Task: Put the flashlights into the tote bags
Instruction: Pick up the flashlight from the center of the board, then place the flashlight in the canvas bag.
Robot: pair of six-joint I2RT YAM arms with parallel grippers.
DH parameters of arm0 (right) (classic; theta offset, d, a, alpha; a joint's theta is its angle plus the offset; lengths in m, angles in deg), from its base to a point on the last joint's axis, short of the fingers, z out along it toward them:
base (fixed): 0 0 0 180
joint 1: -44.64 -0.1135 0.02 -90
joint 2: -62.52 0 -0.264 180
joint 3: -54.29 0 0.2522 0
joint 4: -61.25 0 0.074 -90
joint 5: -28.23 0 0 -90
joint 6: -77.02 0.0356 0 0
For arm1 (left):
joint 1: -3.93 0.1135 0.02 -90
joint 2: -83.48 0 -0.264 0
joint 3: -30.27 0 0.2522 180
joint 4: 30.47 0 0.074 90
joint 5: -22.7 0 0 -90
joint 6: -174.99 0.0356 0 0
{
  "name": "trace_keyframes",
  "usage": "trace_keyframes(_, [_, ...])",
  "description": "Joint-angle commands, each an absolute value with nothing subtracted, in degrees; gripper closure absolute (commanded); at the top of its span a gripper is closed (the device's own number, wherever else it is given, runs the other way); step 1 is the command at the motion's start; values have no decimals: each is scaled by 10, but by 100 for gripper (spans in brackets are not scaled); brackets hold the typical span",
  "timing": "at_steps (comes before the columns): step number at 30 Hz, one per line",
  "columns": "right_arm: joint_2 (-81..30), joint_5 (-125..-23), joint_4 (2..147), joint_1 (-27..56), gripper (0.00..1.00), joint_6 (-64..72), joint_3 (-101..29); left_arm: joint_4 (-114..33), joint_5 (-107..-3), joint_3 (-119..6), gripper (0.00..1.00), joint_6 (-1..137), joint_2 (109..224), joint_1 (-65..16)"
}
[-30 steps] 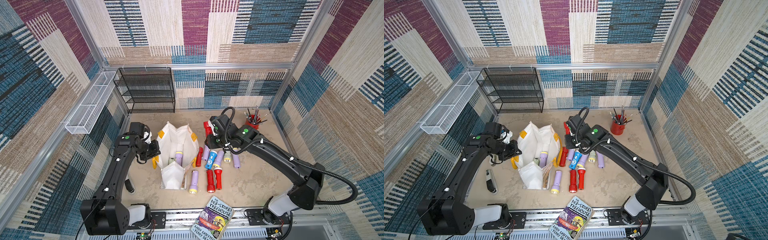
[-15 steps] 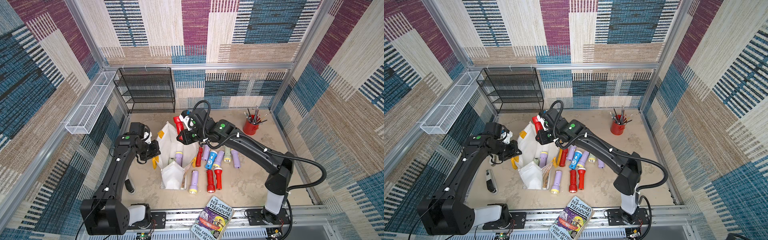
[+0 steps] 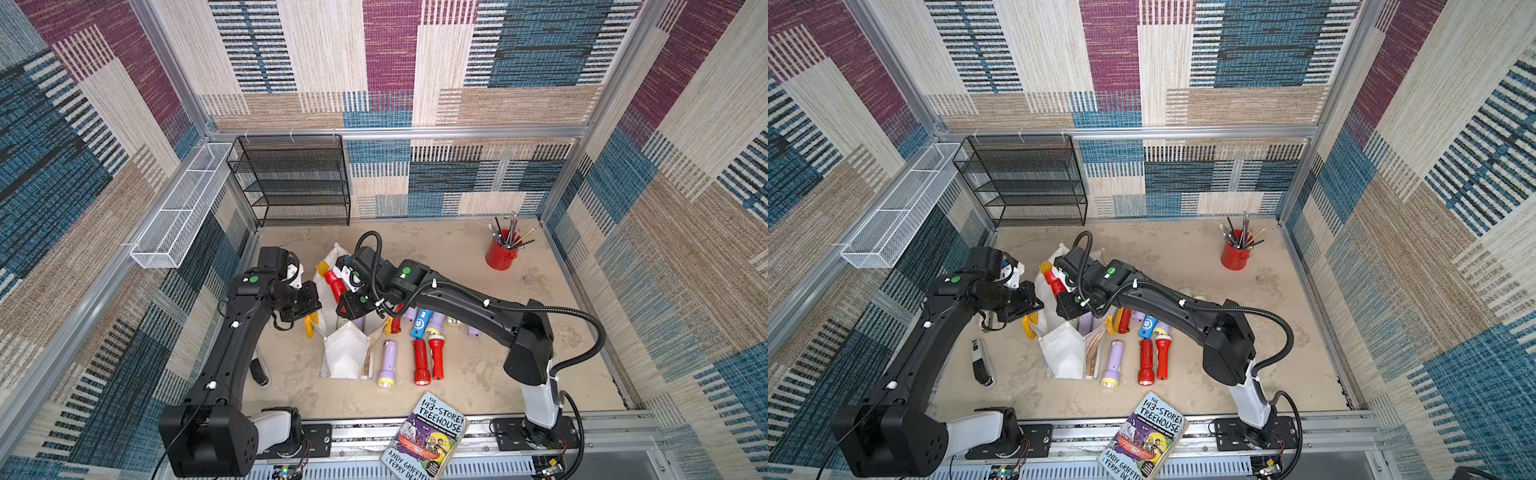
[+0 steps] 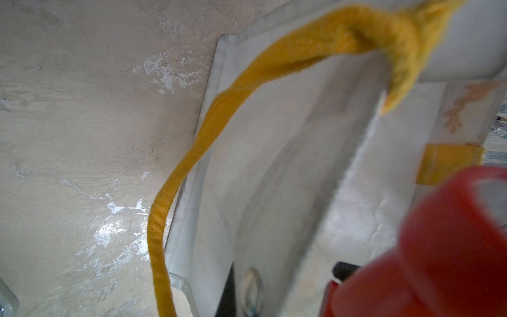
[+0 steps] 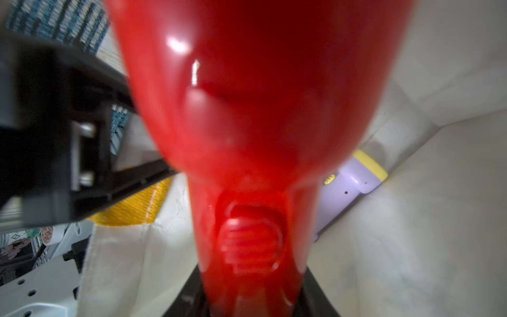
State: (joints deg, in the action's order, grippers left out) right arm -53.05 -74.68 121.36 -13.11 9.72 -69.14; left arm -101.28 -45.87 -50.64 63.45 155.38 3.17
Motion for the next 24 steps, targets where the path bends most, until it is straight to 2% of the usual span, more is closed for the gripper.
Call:
trace_keyframes(1, [-539,-767,1192,-132,71,106,-674,-986,-449,-504,100,623,1548,33])
trace_keyframes(18, [-622,-853,1160,-131,70,135,-654,-965,-455,-474,100,615,1520,33])
trace_keyframes(24, [-647,-865,1163,-131,66,142,-651,-963,-453,-471,100,614,1519,34])
